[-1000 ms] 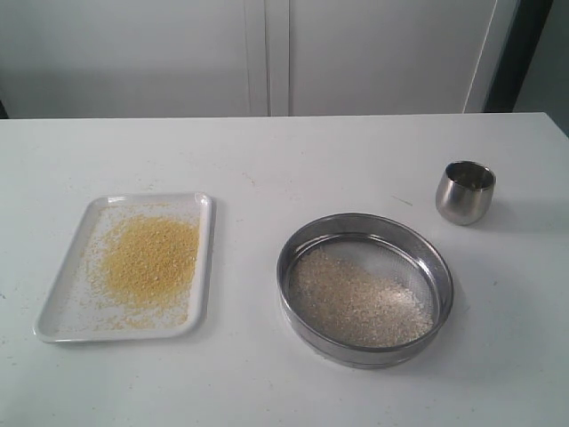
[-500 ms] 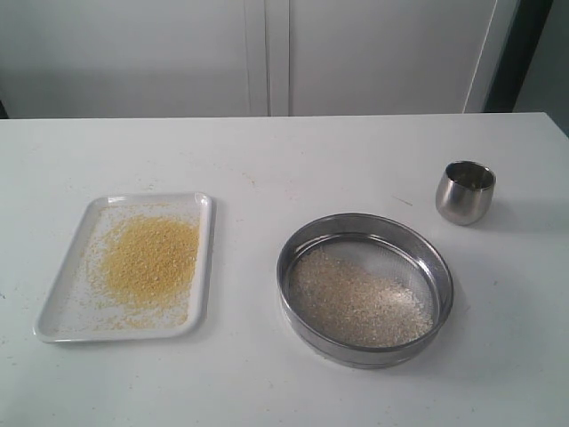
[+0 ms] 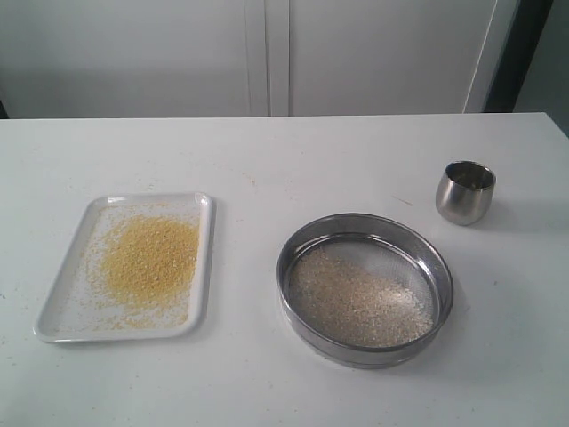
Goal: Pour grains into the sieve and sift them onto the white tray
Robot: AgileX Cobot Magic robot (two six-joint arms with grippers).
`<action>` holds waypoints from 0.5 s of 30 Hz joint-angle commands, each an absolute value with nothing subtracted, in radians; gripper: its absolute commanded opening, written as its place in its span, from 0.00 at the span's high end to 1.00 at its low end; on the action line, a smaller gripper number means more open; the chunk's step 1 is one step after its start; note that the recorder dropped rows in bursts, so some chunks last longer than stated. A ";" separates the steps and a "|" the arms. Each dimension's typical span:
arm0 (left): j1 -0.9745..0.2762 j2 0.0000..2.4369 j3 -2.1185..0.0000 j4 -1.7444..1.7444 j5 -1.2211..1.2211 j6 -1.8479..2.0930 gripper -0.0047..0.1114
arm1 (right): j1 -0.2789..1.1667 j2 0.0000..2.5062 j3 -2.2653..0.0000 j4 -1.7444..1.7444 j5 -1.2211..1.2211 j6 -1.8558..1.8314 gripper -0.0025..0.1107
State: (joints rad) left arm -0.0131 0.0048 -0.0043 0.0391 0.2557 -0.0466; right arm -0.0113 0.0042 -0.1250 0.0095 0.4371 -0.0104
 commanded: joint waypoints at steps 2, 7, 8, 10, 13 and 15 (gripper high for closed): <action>-0.012 0.000 0.000 0.034 0.254 -0.047 0.96 | -0.009 0.000 -0.051 0.000 0.398 -0.023 0.98; -0.012 0.000 0.000 0.034 0.254 -0.047 0.96 | -0.009 0.000 0.000 0.000 0.361 -0.023 0.98; -0.012 0.000 0.000 0.034 0.254 -0.047 0.96 | -0.009 0.000 0.000 0.000 0.353 -0.023 0.98; -0.012 0.000 0.000 0.034 0.254 -0.047 0.96 | -0.009 0.000 0.000 0.000 0.349 -0.023 0.98; -0.012 0.000 0.000 0.034 0.254 -0.047 0.96 | -0.009 0.000 0.000 0.000 0.349 -0.023 0.98; -0.012 0.000 0.000 0.034 0.254 -0.047 0.96 | -0.009 0.000 0.000 0.000 0.348 -0.023 0.98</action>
State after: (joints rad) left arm -0.0131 0.0048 -0.0043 0.0391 0.2557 -0.0466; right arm -0.0113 0.0042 -0.0068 0.0095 0.3641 -0.0122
